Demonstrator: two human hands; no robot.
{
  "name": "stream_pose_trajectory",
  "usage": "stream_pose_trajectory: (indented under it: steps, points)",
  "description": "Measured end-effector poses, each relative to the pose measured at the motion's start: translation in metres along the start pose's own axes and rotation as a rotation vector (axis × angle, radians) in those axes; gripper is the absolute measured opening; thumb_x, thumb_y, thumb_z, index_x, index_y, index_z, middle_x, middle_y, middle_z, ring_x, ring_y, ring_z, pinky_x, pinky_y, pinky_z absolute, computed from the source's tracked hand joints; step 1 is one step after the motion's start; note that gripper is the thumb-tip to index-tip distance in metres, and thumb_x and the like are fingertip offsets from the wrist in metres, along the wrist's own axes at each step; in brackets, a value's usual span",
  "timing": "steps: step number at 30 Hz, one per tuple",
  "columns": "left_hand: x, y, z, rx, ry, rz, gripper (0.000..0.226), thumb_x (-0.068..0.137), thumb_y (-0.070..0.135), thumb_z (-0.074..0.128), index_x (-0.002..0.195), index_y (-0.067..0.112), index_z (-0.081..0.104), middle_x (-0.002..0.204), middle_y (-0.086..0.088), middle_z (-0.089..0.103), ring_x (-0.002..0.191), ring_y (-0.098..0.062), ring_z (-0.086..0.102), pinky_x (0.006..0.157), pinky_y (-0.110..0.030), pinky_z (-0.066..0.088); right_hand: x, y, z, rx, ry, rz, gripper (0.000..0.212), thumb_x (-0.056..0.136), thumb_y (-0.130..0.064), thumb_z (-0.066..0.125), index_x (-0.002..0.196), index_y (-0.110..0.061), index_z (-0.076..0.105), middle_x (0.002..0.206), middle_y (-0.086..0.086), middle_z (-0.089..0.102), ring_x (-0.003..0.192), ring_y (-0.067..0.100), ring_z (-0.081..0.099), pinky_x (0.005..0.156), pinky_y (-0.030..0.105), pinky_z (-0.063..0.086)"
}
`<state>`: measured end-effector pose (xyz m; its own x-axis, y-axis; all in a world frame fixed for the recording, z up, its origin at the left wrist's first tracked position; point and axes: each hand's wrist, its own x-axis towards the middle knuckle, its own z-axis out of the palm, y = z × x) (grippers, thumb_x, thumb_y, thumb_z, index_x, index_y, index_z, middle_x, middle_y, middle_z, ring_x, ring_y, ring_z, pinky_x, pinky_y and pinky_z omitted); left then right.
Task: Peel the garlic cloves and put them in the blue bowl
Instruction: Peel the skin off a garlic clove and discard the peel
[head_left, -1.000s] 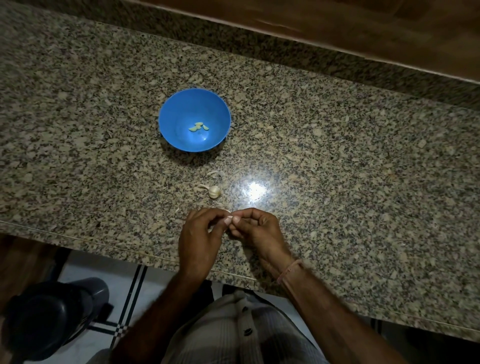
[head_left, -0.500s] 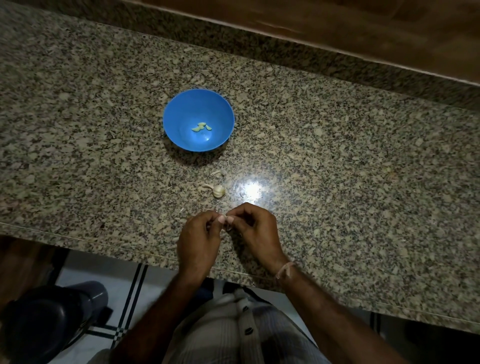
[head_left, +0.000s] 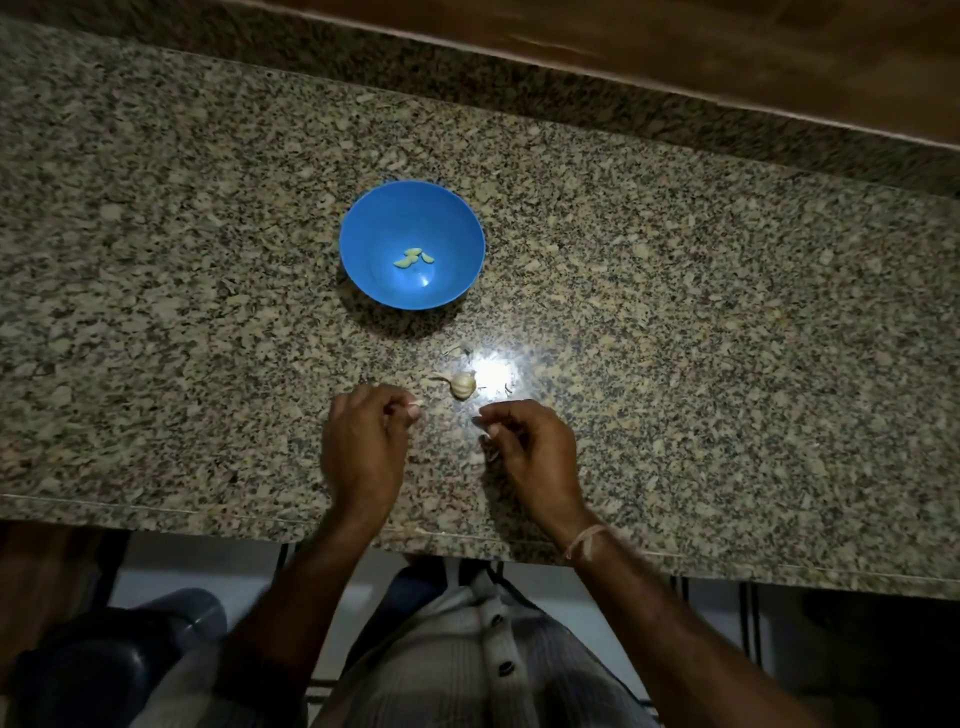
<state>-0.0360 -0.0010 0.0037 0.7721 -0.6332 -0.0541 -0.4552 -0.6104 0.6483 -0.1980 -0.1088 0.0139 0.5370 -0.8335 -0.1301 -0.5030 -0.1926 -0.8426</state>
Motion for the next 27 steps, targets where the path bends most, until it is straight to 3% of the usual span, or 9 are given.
stream_pose_trajectory:
  steps: [4,7,8,12,16,18,20,24,27]
  points:
    - [-0.001,-0.012,-0.005,-0.03,-0.033,0.076,0.021,0.093,0.026,0.077,0.11,0.024,0.065,0.108,0.004,0.059,0.103,-0.021,0.053,0.074,-0.038,0.047,-0.009,0.006,-0.015,-0.145,0.07,-0.044,0.027,0.096,-0.005,0.07,0.119,-0.019,0.076,0.112,-0.006,0.07,0.106,0.013,0.066,0.095,0.036,0.056]
    - [-0.033,-0.018,-0.013,-0.098,-0.031,0.03,0.031,0.092,0.025,0.078,0.117,0.02,0.059,0.113,0.003,0.051,0.103,-0.018,0.053,0.075,-0.035,0.047,-0.026,0.016,-0.028,-0.193,0.087,0.025,0.038,0.094,0.002,0.071,0.129,-0.01,0.069,0.116,0.0,0.059,0.101,0.012,0.06,0.088,0.011,0.05]
    - [-0.044,-0.022,-0.013,-0.099,-0.045,-0.002,0.033,0.092,0.025,0.079,0.118,0.02,0.059,0.114,0.003,0.051,0.103,-0.018,0.053,0.074,-0.036,0.048,-0.033,0.019,-0.029,-0.201,0.073,0.06,0.04,0.093,0.003,0.071,0.132,-0.008,0.067,0.117,0.004,0.057,0.101,0.017,0.06,0.087,0.01,0.049]
    - [-0.059,-0.027,-0.006,-0.016,-0.098,-0.003,0.03,0.094,0.016,0.076,0.12,0.018,0.061,0.108,0.0,0.057,0.104,-0.021,0.053,0.075,-0.041,0.05,-0.04,0.023,-0.016,-0.332,0.053,0.115,0.041,0.093,-0.002,0.069,0.134,-0.009,0.065,0.122,0.014,0.06,0.107,0.029,0.06,0.092,0.04,0.053]
    - [-0.049,-0.005,0.006,-0.065,-0.182,0.064,0.028,0.093,0.012,0.075,0.115,0.022,0.061,0.102,0.007,0.057,0.097,-0.014,0.052,0.074,-0.032,0.046,-0.029,0.003,0.007,-0.213,0.098,0.0,0.035,0.093,0.005,0.069,0.125,-0.008,0.07,0.107,0.002,0.062,0.095,0.013,0.06,0.087,0.02,0.053]
    - [-0.045,0.006,0.016,-0.12,-0.231,0.097,0.024,0.093,0.014,0.074,0.108,0.025,0.059,0.096,0.01,0.055,0.09,-0.014,0.055,0.071,-0.038,0.054,-0.021,-0.004,0.01,-0.152,0.079,-0.01,0.032,0.093,0.006,0.069,0.122,-0.007,0.072,0.106,0.001,0.063,0.094,0.008,0.061,0.084,0.007,0.047]
    - [-0.045,0.014,0.024,-0.184,-0.244,0.1,0.025,0.093,0.018,0.075,0.108,0.026,0.058,0.097,0.01,0.052,0.087,-0.013,0.057,0.07,-0.043,0.057,-0.016,-0.002,0.003,-0.086,0.086,0.01,0.029,0.095,0.006,0.066,0.12,-0.006,0.073,0.109,0.0,0.065,0.098,0.001,0.063,0.086,0.005,0.046]
    - [-0.049,0.031,0.038,-0.148,-0.241,0.127,0.047,0.09,0.037,0.079,0.127,0.025,0.054,0.12,0.006,0.049,0.104,-0.017,0.058,0.073,-0.04,0.057,-0.017,0.017,-0.026,-0.055,0.121,0.035,0.029,0.096,0.001,0.068,0.124,-0.007,0.072,0.114,0.0,0.066,0.106,-0.004,0.064,0.09,0.008,0.048]
    - [-0.045,0.04,0.051,-0.039,-0.242,0.192,0.053,0.091,0.034,0.079,0.136,0.022,0.055,0.127,0.001,0.05,0.114,-0.023,0.056,0.077,-0.043,0.056,-0.018,0.028,-0.04,-0.057,0.103,0.03,0.035,0.093,0.003,0.072,0.127,-0.005,0.07,0.115,0.0,0.062,0.108,-0.011,0.06,0.091,0.005,0.045]
